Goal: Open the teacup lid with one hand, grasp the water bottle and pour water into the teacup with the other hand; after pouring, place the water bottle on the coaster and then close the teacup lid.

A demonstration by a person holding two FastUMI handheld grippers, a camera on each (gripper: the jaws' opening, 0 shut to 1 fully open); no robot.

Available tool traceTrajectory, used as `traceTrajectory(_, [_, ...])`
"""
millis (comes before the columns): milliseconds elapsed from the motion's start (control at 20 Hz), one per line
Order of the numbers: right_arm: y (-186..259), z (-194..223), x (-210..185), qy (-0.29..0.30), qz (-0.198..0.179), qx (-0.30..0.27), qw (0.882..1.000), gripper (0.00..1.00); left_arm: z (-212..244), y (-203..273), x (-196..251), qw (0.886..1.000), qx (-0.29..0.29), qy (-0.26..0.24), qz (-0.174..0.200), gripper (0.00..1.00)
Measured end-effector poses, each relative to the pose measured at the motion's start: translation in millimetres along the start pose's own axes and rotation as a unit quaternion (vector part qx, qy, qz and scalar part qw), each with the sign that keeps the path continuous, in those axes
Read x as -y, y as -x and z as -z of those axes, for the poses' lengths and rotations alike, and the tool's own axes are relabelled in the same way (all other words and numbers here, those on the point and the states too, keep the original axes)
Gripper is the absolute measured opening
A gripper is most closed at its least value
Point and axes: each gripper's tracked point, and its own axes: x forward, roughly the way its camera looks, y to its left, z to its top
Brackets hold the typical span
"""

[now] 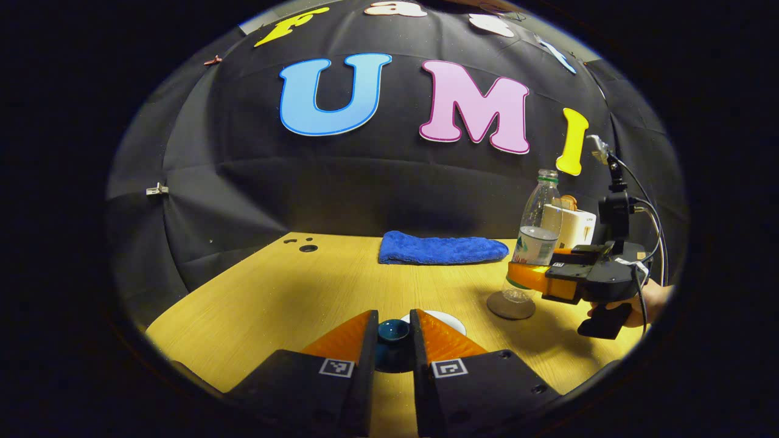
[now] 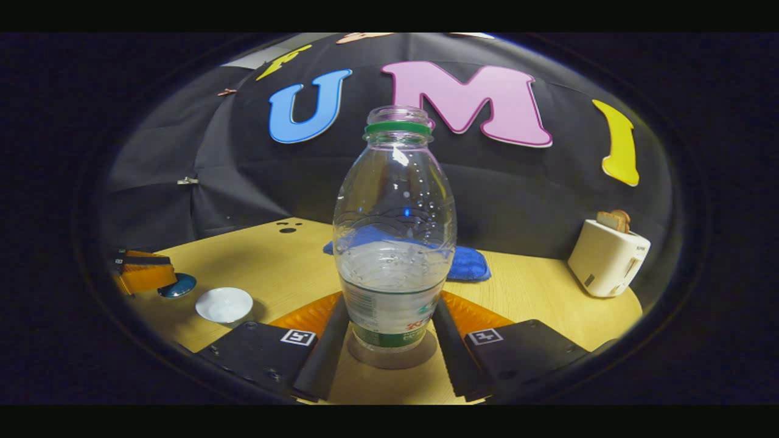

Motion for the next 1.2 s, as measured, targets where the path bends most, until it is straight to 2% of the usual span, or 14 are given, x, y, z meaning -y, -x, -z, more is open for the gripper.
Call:
traceTrajectory(350, [-11,19,2,-0.013,-0.006,-0.015,1.0,0.77,4,-1,2,1.0,-0.006,0.002,0.001,0.31])
traceTrajectory(450, [-12,21,2,-0.012,-0.005,-0.018,1.0,0.79,3,-3,1,1.0,-0.006,0.003,0.0,0.28])
traceTrajectory(600, [-10,23,-2,-0.025,-0.013,-0.025,0.999,0.82,3,-5,3,1.0,-0.006,0.005,0.003,0.32])
traceTrajectory(650, [-9,26,-1,-0.028,-0.014,-0.029,0.999,0.87,3,-7,6,1.0,-0.006,0.004,0.005,0.29])
traceTrajectory(700, [-7,29,0,-0.032,-0.014,-0.035,0.999,0.94,2,-8,7,1.0,-0.006,0.004,0.007,0.32])
traceTrajectory(800, [0,32,3,-0.037,-0.009,-0.041,0.998,0.96,0,-12,12,1.0,-0.004,0.004,0.013,0.31])
traceTrajectory(1000, [20,45,7,-0.052,-0.003,-0.057,0.997,0.96,-2,-22,22,1.0,-0.001,0.003,0.024,0.32])
traceTrajectory(1050, [26,50,8,-0.058,-0.001,-0.064,0.996,0.96,-1,-25,25,1.0,-0.001,0.003,0.027,0.29])
traceTrajectory(1100, [32,55,7,-0.065,0.0,-0.071,0.995,0.96,-1,-28,27,1.0,0.0,0.005,0.031,0.32])
traceTrajectory(1200, [47,62,8,-0.07,0.007,-0.081,0.994,0.94,1,-33,30,0.999,0.001,0.008,0.036,0.32])
